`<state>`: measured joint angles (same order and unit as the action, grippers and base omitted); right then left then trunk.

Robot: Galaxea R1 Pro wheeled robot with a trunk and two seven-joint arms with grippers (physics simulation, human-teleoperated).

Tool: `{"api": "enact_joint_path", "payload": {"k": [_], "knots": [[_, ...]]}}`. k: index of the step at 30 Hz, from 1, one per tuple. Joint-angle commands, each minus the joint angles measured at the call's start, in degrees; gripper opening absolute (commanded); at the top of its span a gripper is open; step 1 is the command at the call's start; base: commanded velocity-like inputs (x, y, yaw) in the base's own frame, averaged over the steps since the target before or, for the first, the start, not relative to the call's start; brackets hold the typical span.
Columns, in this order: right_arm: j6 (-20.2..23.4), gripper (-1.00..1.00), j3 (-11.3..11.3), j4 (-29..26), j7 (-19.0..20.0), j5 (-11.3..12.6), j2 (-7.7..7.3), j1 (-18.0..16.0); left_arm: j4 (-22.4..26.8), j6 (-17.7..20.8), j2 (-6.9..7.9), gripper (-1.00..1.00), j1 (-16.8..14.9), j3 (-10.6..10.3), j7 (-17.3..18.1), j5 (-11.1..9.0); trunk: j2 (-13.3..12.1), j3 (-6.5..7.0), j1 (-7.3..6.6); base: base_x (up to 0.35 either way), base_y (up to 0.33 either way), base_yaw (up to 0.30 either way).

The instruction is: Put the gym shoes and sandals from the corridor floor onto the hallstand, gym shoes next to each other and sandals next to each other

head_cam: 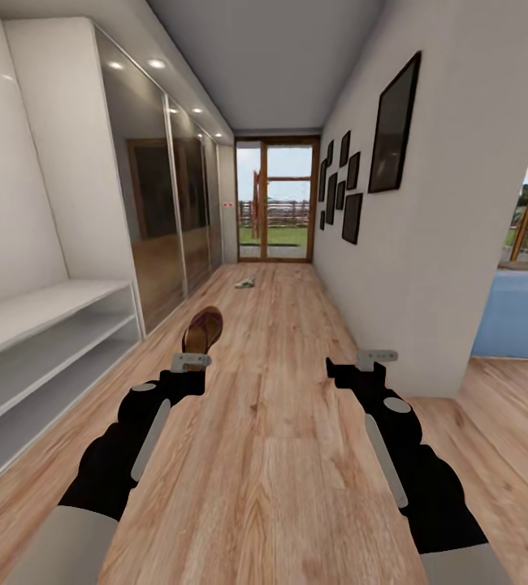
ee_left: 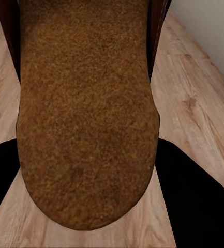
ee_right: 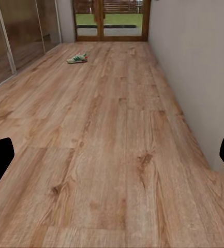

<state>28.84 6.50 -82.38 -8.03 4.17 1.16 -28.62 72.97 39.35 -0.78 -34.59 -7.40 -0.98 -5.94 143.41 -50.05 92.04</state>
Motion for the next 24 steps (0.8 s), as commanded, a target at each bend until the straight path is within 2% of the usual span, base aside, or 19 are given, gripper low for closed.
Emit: {"api": "enact_joint_path", "payload": {"k": [1,10,16,24], "knots": [[0.2,1.00,0.1,-0.1,-0.5,0.5,-0.02,0.0,0.1,0.3,-0.01,-1.00,0.0,0.0,-0.2,-0.4,0.0,-0.05,0.02,0.344,-0.147,0.000],[0.2,1.00,0.1,-0.1,-0.5,0.4,-0.02,0.0,0.1,0.3,-0.01,-1.00,0.0,0.0,-0.2,-0.5,0.0,-0.02,0.02,0.344,-0.147,0.008],[0.2,1.00,0.1,-0.1,-0.5,0.4,-0.02,0.0,0.1,0.3,-0.01,-1.00,0.0,0.0,-0.2,-0.5,0.0,-0.02,0.02,0.344,-0.147,0.176],[0.2,1.00,0.1,-0.1,-0.5,0.5,-0.02,0.0,0.1,0.3,-0.01,-1.00,0.0,0.1,-0.2,-0.5,0.0,-0.02,0.02,0.344,-0.135,0.028]]}}
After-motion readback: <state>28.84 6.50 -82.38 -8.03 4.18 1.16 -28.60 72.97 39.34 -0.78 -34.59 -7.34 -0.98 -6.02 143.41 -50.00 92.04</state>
